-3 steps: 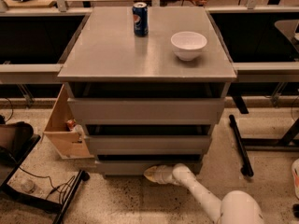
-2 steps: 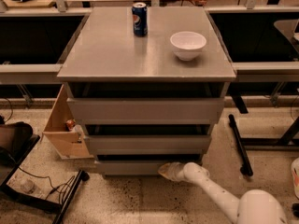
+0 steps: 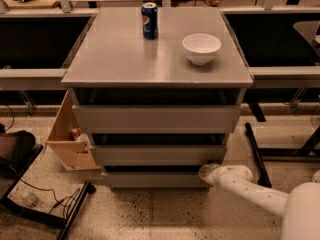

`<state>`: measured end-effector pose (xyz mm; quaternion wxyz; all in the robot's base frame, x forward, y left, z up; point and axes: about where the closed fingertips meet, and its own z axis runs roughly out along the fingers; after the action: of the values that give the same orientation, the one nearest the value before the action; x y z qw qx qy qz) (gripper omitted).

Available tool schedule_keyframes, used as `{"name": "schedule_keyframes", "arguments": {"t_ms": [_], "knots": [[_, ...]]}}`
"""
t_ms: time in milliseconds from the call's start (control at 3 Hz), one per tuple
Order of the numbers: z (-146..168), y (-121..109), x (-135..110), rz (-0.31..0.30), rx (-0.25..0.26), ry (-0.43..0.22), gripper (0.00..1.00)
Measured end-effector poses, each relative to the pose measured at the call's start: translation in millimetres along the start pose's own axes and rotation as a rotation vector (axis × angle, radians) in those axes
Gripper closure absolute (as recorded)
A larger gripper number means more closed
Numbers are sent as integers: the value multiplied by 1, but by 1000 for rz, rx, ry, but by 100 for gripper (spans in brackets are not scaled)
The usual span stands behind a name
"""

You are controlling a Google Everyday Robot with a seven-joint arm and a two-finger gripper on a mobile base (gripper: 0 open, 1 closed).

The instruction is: Close bottom drawer

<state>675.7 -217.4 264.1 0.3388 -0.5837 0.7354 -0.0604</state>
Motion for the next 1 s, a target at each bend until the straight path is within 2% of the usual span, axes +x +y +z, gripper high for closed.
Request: {"name": "schedule_keyframes", "arguments": {"t_ms": [333, 667, 1000], "knots": [[-74, -13, 4, -92, -21, 97, 100], [-105, -15, -3, -143, -39, 152, 100], [-105, -18, -9, -143, -25, 149, 100]]}}
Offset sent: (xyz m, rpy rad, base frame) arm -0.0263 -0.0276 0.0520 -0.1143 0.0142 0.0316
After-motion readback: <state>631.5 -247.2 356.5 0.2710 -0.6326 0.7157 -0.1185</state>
